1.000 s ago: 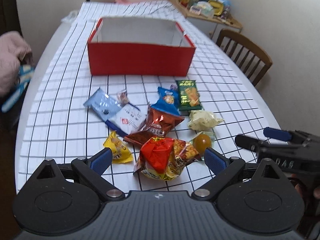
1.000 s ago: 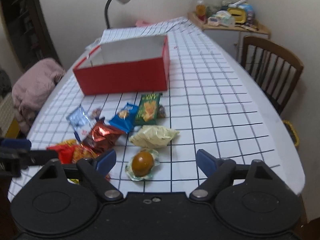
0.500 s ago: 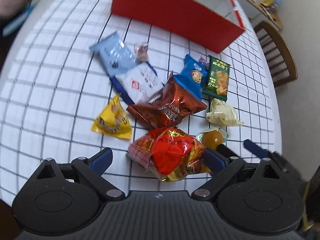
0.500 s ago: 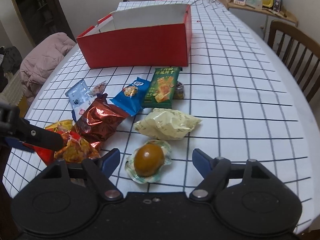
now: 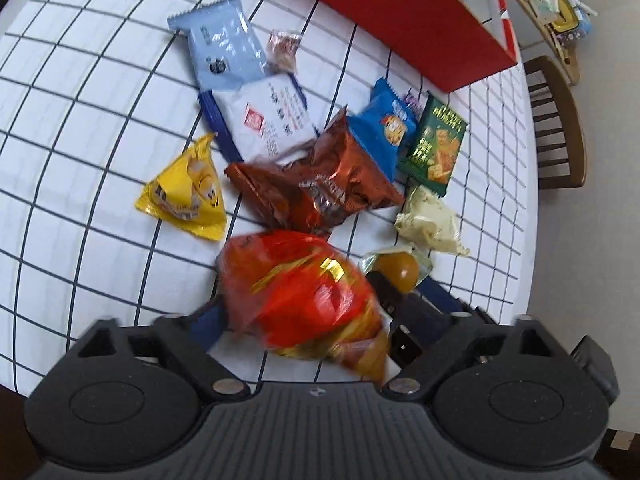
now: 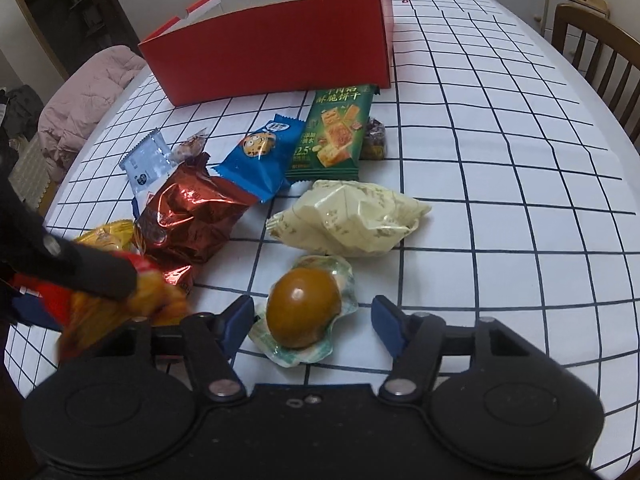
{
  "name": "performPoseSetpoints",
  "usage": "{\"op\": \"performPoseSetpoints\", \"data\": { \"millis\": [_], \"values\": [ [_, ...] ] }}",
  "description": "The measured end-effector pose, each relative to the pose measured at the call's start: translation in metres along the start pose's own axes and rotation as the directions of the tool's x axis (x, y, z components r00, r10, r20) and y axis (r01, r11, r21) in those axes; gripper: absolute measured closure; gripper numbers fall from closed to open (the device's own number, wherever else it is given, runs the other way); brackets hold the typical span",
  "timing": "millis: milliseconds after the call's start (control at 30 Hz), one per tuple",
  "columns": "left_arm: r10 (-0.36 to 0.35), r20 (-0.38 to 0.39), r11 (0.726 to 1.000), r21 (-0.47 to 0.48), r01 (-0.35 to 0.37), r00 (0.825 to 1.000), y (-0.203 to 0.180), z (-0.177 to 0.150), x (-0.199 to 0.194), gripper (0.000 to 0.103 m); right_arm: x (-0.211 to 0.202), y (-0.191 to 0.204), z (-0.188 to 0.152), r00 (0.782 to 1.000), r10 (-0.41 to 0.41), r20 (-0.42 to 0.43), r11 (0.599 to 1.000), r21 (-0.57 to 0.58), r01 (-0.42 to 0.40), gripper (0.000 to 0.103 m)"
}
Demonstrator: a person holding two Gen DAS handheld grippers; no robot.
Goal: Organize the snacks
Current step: 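Grasp the red chip bag with the left tool while the right tool grasps the wrapped egg, then carry the red bag and egg into the box and open both tools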
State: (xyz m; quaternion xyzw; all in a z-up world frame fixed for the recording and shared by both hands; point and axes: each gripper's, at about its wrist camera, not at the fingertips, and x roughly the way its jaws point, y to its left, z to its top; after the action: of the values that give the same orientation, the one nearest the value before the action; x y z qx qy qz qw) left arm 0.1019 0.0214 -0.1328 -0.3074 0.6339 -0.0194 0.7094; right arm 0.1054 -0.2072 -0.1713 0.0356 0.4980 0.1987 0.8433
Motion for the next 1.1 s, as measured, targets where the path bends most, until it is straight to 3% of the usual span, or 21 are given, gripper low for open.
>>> {"op": "performPoseSetpoints", "data": {
  "millis": [33,133,333,600,867,1100],
  "values": [
    [0.001,-0.006,1.000,-0.010,-0.001,1.000,0.002,-0.001,0.002,0.031,0.000,0.000,0.000,1.000,0.001,0.002,1.000,-0.005,-0.001,0.044],
    [-0.008,-0.012,1.000,-0.018,0.007,1.000,0.004,-0.003,0.004,0.033,0.000,0.000,0.001,1.000,0.012,0.004,1.000,-0.010,-0.012,0.056],
    [-0.009,0.013,1.000,-0.026,0.010,1.000,0.004,-0.007,0.001,0.041,-0.004,-0.006,-0.001,0.999,0.031,0.009,1.000,0.005,-0.031,0.059],
    [-0.029,0.039,0.998,-0.053,0.031,0.999,0.008,-0.018,-0.010,0.043,-0.025,-0.016,-0.004,0.997,0.071,0.005,0.997,0.001,-0.071,0.060],
    [-0.037,0.149,0.998,-0.049,0.045,0.988,-0.005,-0.024,-0.038,0.043,-0.054,-0.021,0.012,0.991,0.108,0.082,0.994,-0.033,-0.106,0.061],
    [-0.030,0.279,0.999,-0.010,0.034,0.960,-0.027,-0.023,-0.065,0.043,-0.072,-0.022,0.038,0.979,0.140,0.145,0.987,-0.102,-0.126,0.061]
  ]
}}
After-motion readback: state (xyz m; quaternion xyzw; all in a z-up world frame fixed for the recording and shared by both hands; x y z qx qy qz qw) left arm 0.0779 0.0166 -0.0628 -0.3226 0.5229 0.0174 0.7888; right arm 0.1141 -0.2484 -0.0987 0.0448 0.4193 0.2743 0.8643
